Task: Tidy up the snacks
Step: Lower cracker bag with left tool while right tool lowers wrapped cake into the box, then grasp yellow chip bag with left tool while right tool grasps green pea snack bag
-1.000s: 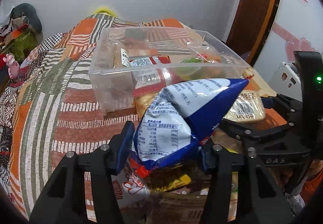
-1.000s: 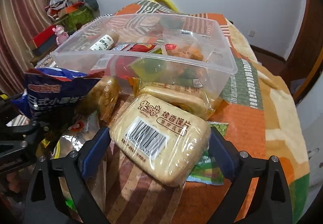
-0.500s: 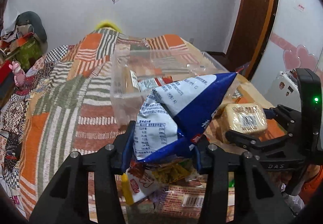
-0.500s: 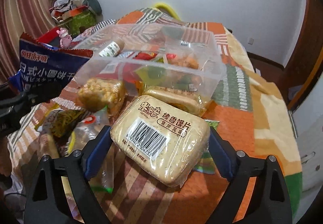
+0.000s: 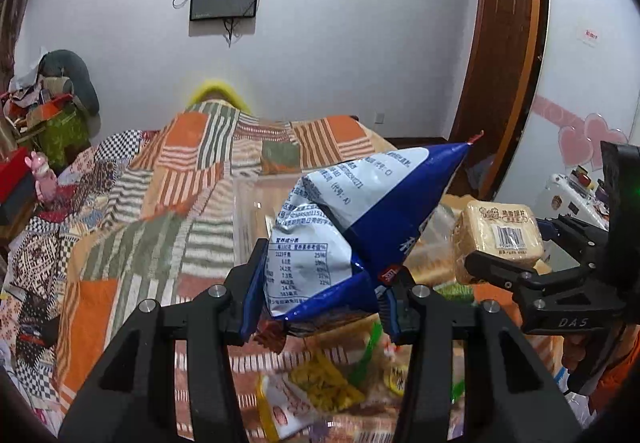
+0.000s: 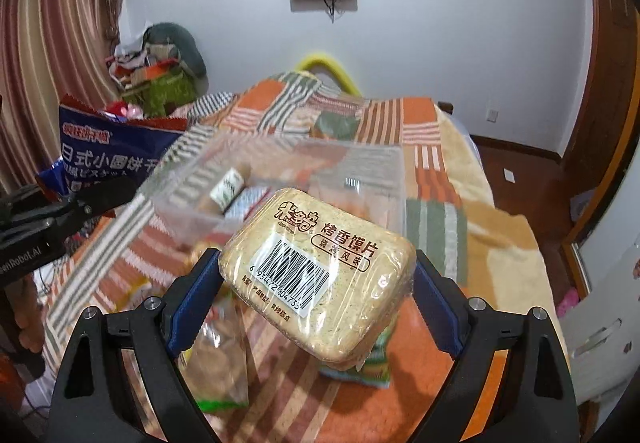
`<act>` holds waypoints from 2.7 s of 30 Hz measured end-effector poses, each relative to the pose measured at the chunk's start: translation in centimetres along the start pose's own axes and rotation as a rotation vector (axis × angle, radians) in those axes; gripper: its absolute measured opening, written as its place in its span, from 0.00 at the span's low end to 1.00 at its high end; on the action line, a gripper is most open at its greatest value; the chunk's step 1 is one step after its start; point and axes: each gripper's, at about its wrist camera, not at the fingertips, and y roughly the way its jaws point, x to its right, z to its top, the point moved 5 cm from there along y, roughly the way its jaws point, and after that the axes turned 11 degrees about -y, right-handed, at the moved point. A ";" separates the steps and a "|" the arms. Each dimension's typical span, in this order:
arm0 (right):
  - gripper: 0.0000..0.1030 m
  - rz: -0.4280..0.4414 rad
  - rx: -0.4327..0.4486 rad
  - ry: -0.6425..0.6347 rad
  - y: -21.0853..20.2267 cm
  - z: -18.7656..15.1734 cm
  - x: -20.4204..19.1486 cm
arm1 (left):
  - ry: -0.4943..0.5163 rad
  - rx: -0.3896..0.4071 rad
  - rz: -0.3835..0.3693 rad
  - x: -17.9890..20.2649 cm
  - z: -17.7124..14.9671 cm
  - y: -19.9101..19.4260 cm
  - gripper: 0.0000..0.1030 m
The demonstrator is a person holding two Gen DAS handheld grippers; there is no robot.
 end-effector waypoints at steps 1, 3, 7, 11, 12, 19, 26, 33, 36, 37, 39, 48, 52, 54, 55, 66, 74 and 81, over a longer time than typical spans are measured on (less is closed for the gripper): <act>0.87 -0.002 0.007 -0.002 -0.2 0.3 -0.2 | 0.004 0.006 0.001 0.1 0.4 0.3 0.46; 0.87 -0.001 0.024 -0.005 0.2 1.2 -0.1 | 0.008 0.012 0.008 0.2 1.1 1.0 0.46; 0.87 0.002 0.046 -0.011 1.1 2.7 -0.1 | 0.016 0.011 0.017 0.7 2.2 3.0 0.46; 0.87 0.010 0.044 -0.009 2.7 3.5 0.1 | 0.022 0.003 0.022 1.0 3.0 4.6 0.46; 0.87 0.011 0.040 -0.010 3.2 3.7 0.1 | 0.019 -0.001 0.023 1.0 3.1 5.1 0.46; 0.87 0.007 -0.001 -0.024 6.5 4.7 0.6 | 0.002 -0.041 0.050 0.3 4.3 9.0 0.46; 0.87 0.033 -0.061 -0.012 9.2 4.6 0.8 | 0.001 -0.090 0.091 -1.2 4.5 12.6 0.46; 0.88 0.071 -0.101 0.008 10.5 4.3 0.6 | -0.007 -0.107 0.110 -2.0 4.4 14.0 0.47; 0.89 0.074 -0.104 0.015 10.4 4.2 0.6 | -0.008 -0.111 0.106 -2.2 4.2 14.0 0.50; 0.89 0.073 -0.105 0.013 10.4 4.2 0.6 | -0.009 -0.114 0.102 -2.2 4.2 13.9 0.51; 0.89 0.071 -0.106 -0.002 10.1 4.2 0.5 | -0.012 -0.117 0.096 -2.3 4.0 13.5 0.52; 0.92 0.063 -0.025 -0.036 6.7 5.5 0.3 | 0.008 -0.064 0.079 -1.5 4.7 9.1 0.60; 0.92 0.067 -0.007 -0.021 4.7 5.0 0.6 | 0.041 -0.044 0.080 -1.2 4.1 6.2 0.67; 0.92 0.062 -0.005 -0.022 3.9 4.5 0.7 | 0.054 -0.044 0.082 -1.2 3.6 5.1 0.71; 0.92 0.056 -0.003 -0.025 3.3 4.1 0.7 | 0.060 -0.047 0.083 -1.3 3.1 4.5 0.76; 0.92 0.003 -0.064 -0.026 0.3 -2.2 1.1 | 0.068 -0.207 0.095 -2.4 -4.4 2.6 0.92; 0.92 0.012 -0.141 0.025 0.1 -6.8 1.8 | -0.020 -0.346 0.110 -3.3 -9.6 3.8 0.93; 0.92 0.024 -0.198 0.075 1.9 -8.7 2.3 | -0.059 -0.418 0.109 -3.3 -12.4 5.2 0.93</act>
